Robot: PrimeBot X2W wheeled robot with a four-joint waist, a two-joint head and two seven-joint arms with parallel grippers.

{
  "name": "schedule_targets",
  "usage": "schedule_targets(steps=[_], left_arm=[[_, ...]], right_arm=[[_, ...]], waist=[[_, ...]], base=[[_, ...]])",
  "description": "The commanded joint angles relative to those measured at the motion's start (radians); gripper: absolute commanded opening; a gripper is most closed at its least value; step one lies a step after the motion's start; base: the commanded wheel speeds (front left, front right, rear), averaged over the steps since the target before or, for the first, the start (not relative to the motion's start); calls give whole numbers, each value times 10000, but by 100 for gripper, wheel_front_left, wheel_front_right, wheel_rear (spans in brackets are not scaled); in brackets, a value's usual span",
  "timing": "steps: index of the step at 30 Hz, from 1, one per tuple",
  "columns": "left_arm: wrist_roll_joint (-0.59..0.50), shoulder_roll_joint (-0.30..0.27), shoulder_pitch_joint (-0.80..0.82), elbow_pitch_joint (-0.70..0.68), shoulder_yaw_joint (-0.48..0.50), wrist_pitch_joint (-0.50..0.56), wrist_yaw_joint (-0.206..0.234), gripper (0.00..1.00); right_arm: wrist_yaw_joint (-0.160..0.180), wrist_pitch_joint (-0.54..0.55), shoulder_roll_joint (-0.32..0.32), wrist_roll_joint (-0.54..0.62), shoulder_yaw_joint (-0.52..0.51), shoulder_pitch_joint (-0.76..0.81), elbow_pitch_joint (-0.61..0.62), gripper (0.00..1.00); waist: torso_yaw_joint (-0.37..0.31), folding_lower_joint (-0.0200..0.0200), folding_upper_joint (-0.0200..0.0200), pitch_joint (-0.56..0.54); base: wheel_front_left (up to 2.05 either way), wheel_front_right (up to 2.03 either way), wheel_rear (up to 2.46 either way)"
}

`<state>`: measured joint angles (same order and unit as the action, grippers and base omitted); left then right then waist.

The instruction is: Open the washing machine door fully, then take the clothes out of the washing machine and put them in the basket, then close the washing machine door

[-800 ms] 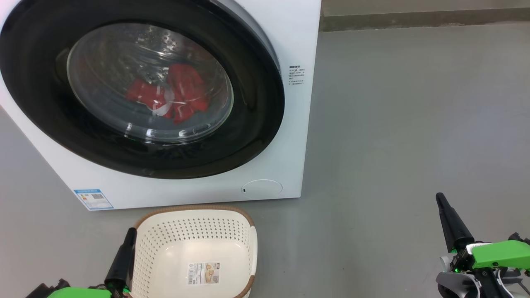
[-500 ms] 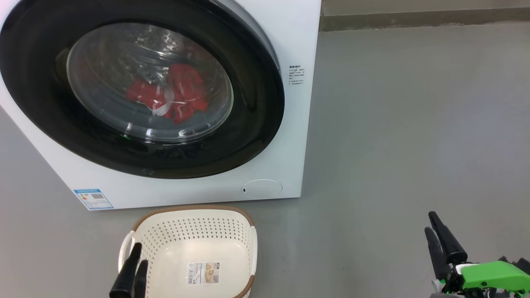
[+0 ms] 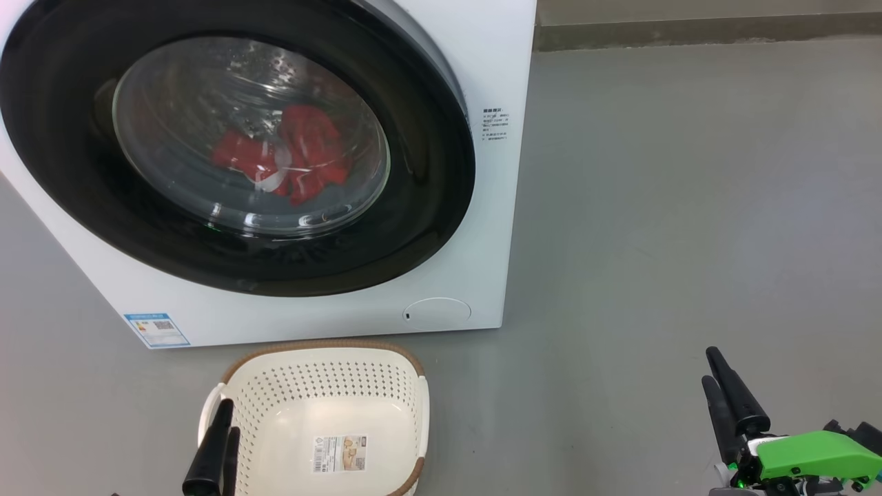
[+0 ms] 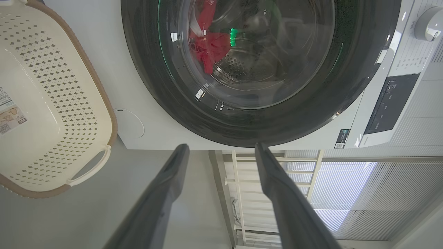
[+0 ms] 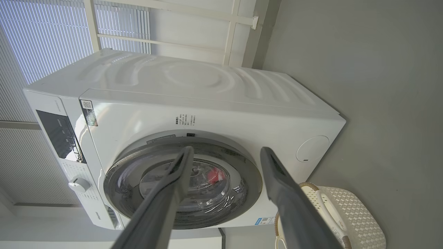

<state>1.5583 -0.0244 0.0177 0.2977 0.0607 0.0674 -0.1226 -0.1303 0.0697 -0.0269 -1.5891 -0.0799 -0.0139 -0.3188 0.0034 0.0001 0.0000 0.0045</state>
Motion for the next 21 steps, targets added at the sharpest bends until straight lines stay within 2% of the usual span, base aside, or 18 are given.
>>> schedule_targets(steps=[1, 21], left_arm=[[-351, -192, 95, -342, 40, -111, -13, 100], [-3092, -135, -101, -698, 109, -675, -25, 100]], right_arm=[[-2, -131, -237, 281, 147, -308, 322, 100], [-3, -712, -522, 2323, 784, -398, 186, 100]], waist=[[7, -1, 0, 5], [53, -1, 0, 53]], base=[[0, 0, 0], [0, 0, 0]])
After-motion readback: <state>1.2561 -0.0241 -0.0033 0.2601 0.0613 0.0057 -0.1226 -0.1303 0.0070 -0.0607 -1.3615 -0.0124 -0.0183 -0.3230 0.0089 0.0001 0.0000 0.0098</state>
